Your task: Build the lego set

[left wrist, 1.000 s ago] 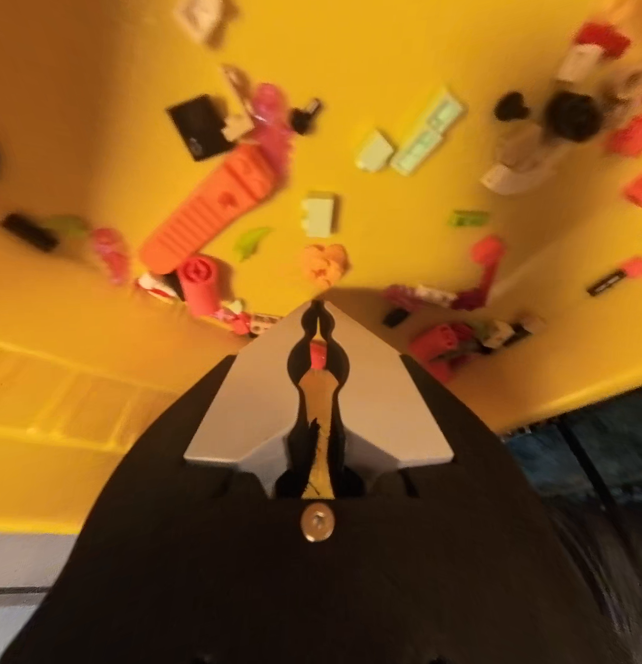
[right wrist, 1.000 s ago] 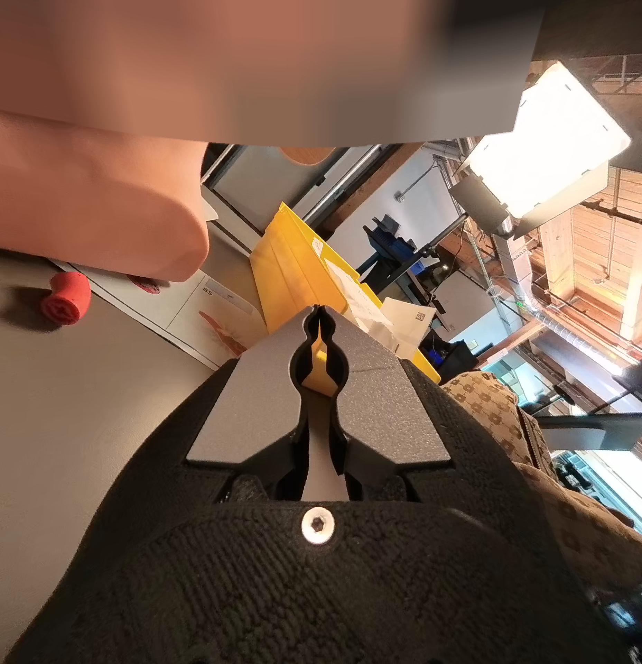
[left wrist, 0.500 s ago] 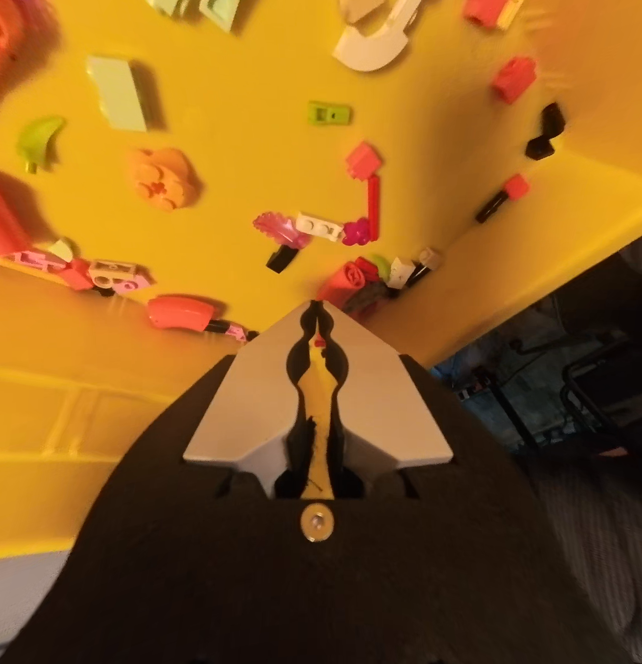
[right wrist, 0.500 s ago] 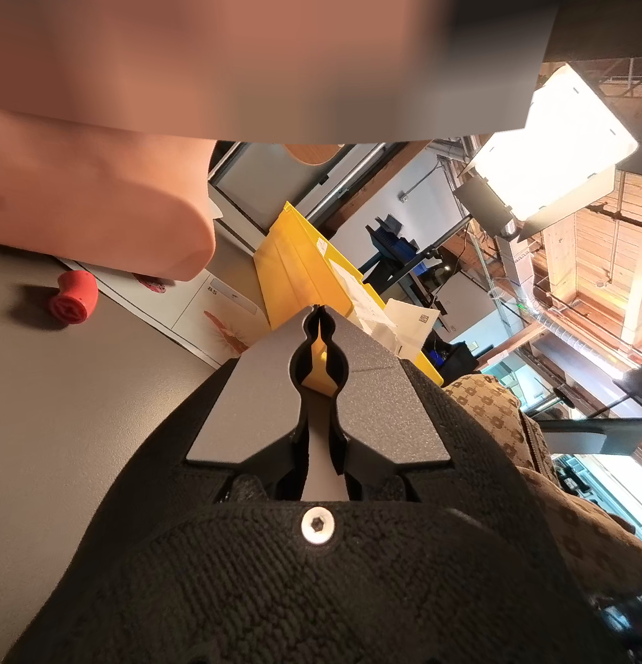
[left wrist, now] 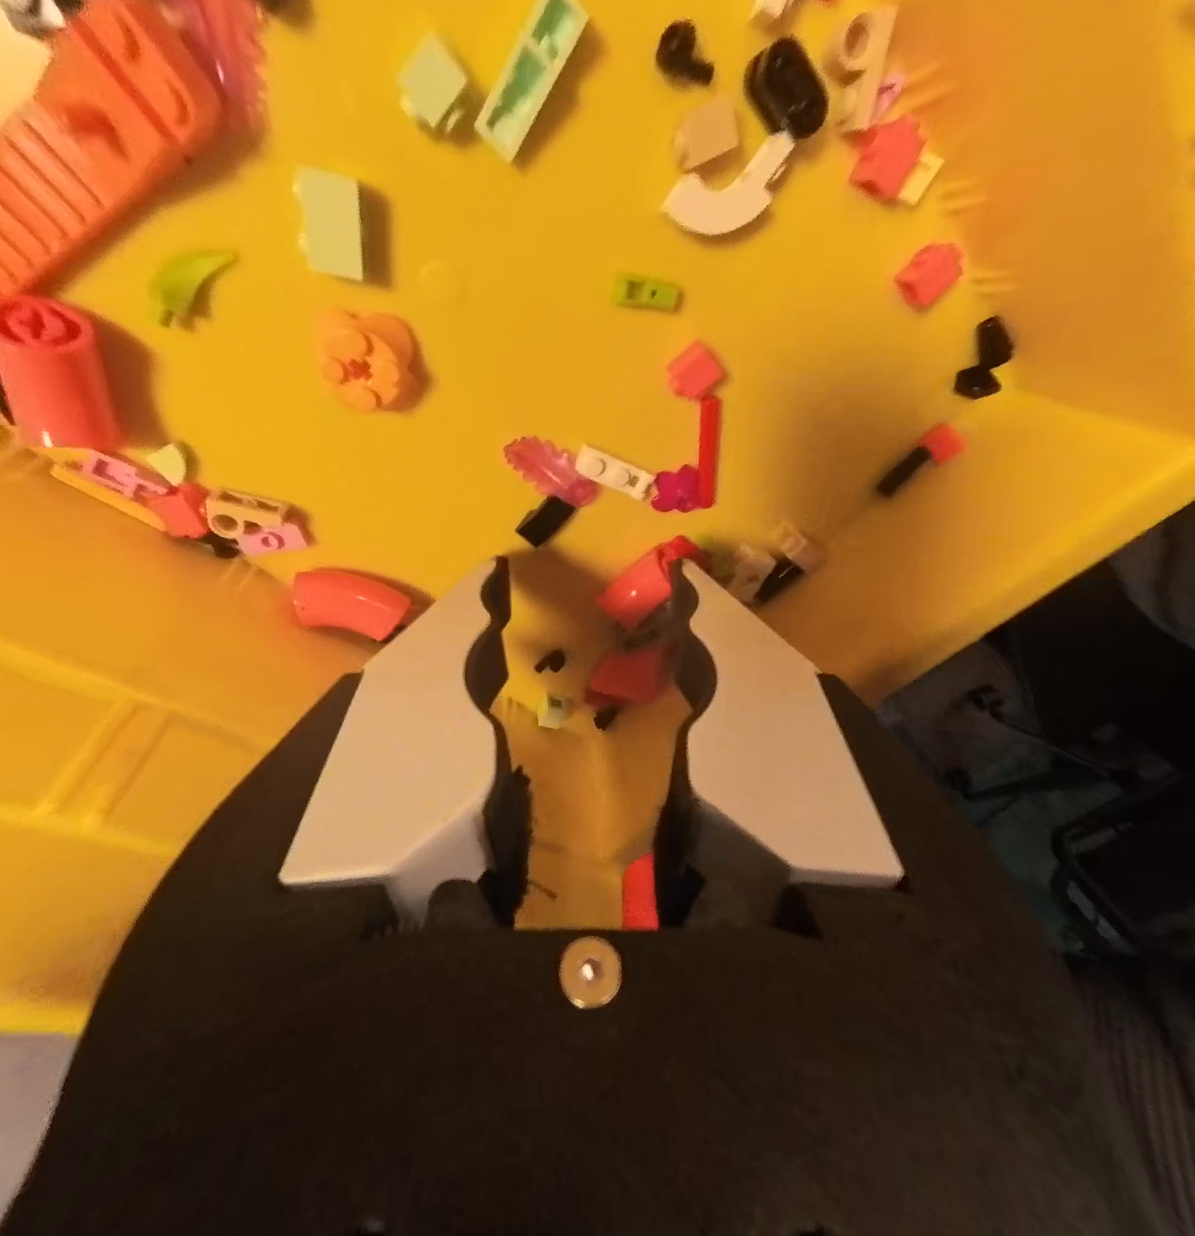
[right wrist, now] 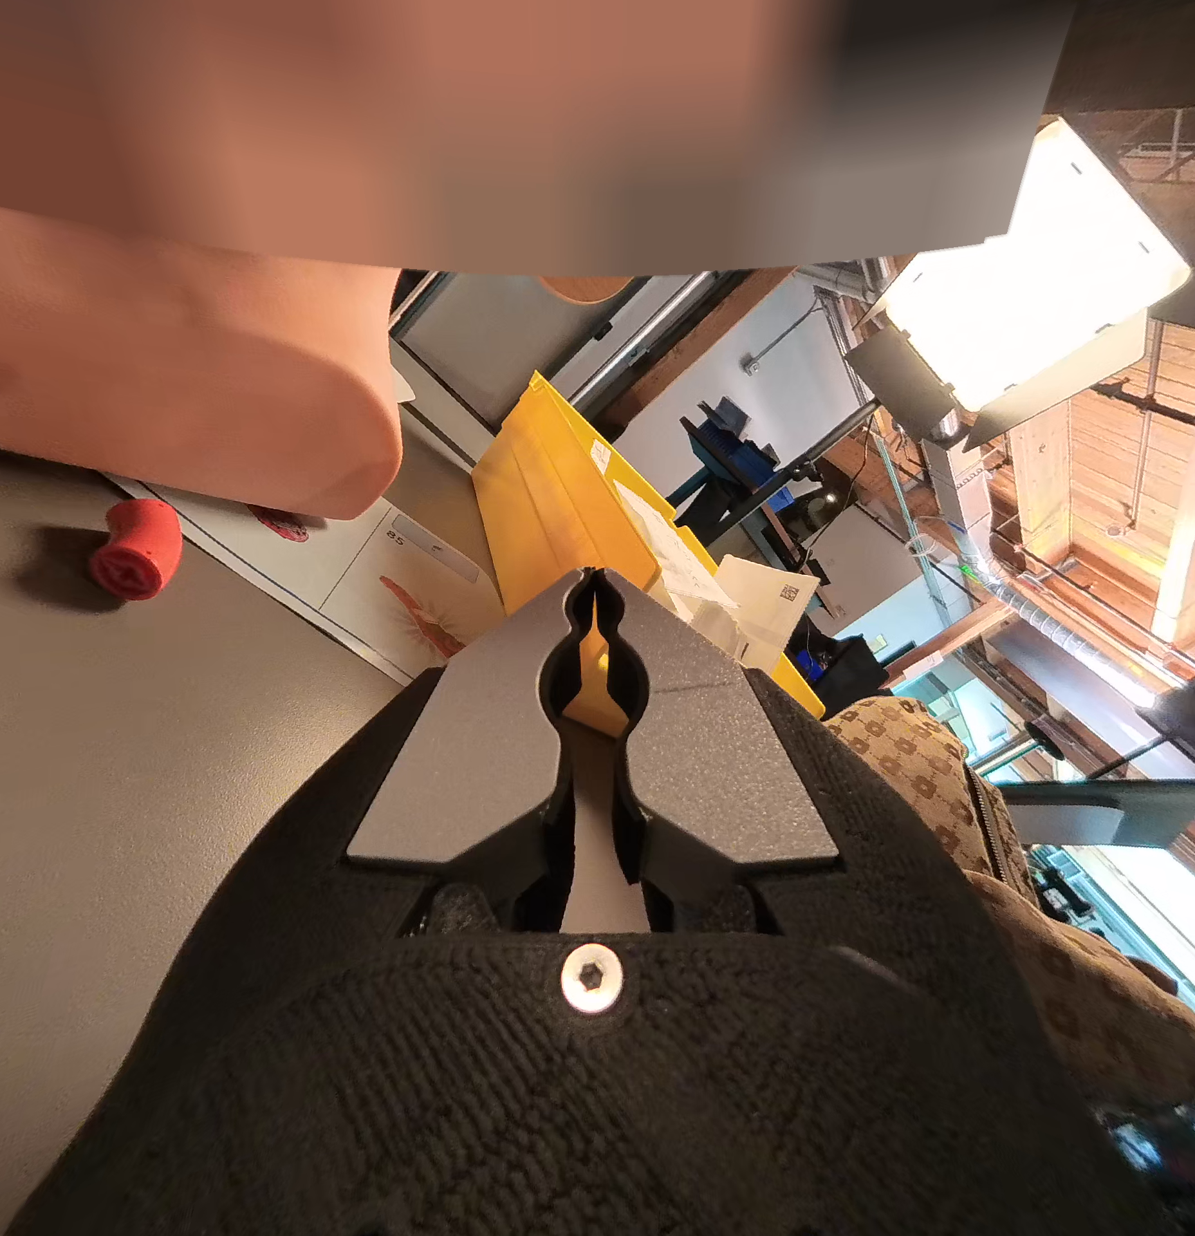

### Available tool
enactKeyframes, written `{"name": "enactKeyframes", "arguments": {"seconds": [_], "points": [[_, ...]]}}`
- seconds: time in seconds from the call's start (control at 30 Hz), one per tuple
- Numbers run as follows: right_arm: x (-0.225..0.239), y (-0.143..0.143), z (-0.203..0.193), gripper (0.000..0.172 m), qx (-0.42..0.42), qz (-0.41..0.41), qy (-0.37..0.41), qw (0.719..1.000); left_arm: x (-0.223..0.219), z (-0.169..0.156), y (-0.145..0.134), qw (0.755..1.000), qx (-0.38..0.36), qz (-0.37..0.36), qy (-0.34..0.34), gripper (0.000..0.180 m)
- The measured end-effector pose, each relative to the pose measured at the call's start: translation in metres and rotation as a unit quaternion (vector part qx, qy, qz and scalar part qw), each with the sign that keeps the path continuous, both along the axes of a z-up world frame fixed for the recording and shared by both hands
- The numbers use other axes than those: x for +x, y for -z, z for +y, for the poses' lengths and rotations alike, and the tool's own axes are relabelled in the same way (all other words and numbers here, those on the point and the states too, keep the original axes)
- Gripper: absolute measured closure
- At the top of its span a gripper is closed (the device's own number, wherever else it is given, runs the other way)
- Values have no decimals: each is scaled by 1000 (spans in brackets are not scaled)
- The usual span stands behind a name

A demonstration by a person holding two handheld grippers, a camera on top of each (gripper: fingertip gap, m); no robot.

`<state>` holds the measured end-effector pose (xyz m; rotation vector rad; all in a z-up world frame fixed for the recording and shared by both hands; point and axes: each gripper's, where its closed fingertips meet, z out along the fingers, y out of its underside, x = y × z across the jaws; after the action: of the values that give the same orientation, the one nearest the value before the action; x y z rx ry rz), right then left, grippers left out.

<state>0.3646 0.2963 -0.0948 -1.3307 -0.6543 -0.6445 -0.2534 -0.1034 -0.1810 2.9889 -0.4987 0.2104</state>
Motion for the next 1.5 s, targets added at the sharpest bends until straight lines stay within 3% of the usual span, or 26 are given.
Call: {"name": "enactKeyframes", "arguments": {"seconds": [0.2,0.4,0.47,0.63,0.8,0.93,1.03,1.23,1.4,1.5], "points": [[-1,0,-1,172,1,1,-3,1000,15,-13,2,999,-31,-43,-4,145],[-1,-1,-1,172,2,4,-5,1000,-1,-3,4,1000,-3,8,-8,149],[1,-1,-1,172,2,11,-4,1000,-11,6,5,999,21,45,-12,149],[6,-3,-1,172,1,29,1,1000,-9,38,-7,993,110,4,-49,149],[3,-1,0,172,-1,19,0,1000,-16,94,-30,965,254,14,-58,148],[6,-1,0,172,-3,25,5,1000,-13,125,-33,949,312,1,-47,144],[7,0,1,172,-5,24,8,1000,-3,138,-29,948,319,-16,-18,141],[8,1,1,172,-8,21,13,1000,14,125,4,974,215,-24,64,129],[7,3,2,172,-13,16,13,1000,18,128,-1,968,237,-30,74,133],[6,4,2,172,-15,13,11,1000,25,118,-2,960,249,-46,122,138]]}}
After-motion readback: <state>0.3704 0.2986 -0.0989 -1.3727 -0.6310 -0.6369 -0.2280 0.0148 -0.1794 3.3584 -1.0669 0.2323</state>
